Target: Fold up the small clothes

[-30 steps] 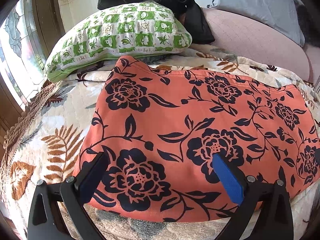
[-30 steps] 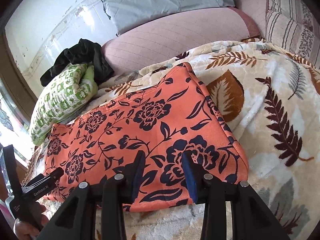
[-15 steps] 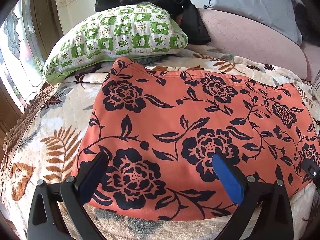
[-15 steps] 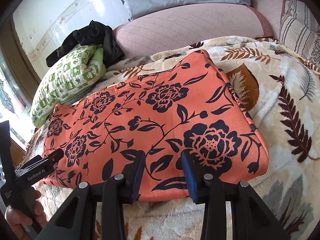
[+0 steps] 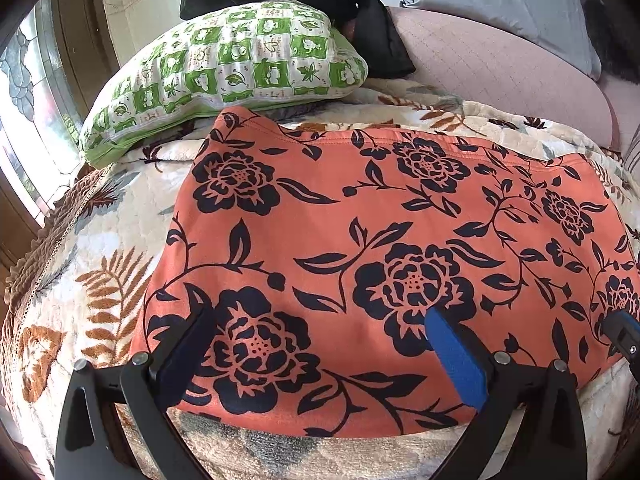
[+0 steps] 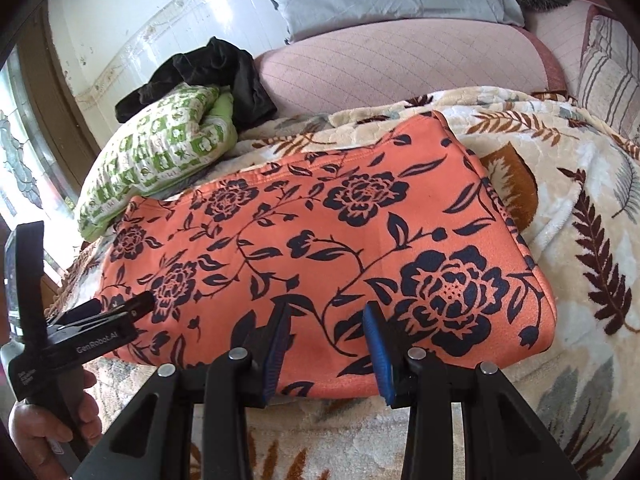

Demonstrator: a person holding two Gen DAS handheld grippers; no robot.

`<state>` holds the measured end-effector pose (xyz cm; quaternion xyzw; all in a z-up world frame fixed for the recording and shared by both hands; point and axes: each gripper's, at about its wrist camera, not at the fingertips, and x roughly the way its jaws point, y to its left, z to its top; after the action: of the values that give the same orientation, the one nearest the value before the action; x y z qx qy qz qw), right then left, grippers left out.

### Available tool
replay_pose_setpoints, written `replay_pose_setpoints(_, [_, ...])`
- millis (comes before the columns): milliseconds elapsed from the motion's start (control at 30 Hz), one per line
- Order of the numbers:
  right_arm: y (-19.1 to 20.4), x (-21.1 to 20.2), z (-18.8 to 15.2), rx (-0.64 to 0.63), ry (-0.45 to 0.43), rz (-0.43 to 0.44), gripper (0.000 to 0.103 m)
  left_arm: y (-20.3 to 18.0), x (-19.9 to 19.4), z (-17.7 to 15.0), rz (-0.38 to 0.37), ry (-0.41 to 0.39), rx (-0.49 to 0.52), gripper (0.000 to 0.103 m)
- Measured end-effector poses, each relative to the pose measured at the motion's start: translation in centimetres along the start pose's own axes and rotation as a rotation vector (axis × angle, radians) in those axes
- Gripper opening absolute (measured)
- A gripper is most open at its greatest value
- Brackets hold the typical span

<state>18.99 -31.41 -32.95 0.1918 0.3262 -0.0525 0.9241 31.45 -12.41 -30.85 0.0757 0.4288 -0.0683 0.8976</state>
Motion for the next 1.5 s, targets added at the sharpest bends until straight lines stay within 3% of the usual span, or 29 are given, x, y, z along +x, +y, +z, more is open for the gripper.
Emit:
replay_pose_setpoints(133, [1.8, -0.1, -0.3, -0.063, 0.001, 0.038, 0.041, -0.2, -0.1, 0.0, -0.002, -0.002, 0.007, 0.103])
replay_pose_setpoints(300, [2.3, 2.4, -1.7, -0.095, 0.110, 0.009, 0.042, -0.6, 0.0, -0.3, -0.012, 0.007, 0.018, 0.103])
replay_pose_setpoints(533, [1.7, 1.9, -1.3, -0.059, 0.108, 0.038, 0.042, -1.1, 0.8, -0.9, -0.051, 0.083, 0.009, 0.103])
replay_pose_setpoints(633, [1.5, 1.3, -1.0, -0.029, 0.096, 0.049, 0.049, -0.9, 0.0, -1.1, -0.087, 0.086, -0.013, 0.103])
replay_pose_setpoints(933, [0.3, -2.0, -0.9, 0.003, 0.044, 0.051, 0.049, 0.9, -2.4, -3.6, -0.121, 0.092, -0.097, 0.103])
replay_pose_setpoints(1167, [-1.6, -4.3, -1.6, 0.081, 0.046, 0.095, 0.049, 5.3, -1.1, -5.2, -0.193, 0.161, -0.326, 0.103])
replay_pose_setpoints(1300, [-2.5, -4.3, -1.8, 0.087, 0.054, 0.082, 0.049, 7.5, -0.4, -5.1, -0.295, 0.137, -0.462, 0.102])
replay_pose_setpoints(1333, [-2.7, -4.1, -1.7, 0.089, 0.056, 0.076, 0.049, 7.9, -0.1, -4.9, -0.330, 0.126, -0.487, 0.100])
replay_pose_setpoints(1400, [-3.2, -3.6, -1.5, 0.100, 0.062, 0.072, 0.049, 8.6, 0.7, -4.8, -0.392, 0.124, -0.542, 0.079])
replay_pose_setpoints(1500, [-3.3, -2.8, -1.0, 0.114, 0.074, 0.089, 0.049, 9.3, 1.3, -4.7, -0.425, 0.107, -0.595, 0.071])
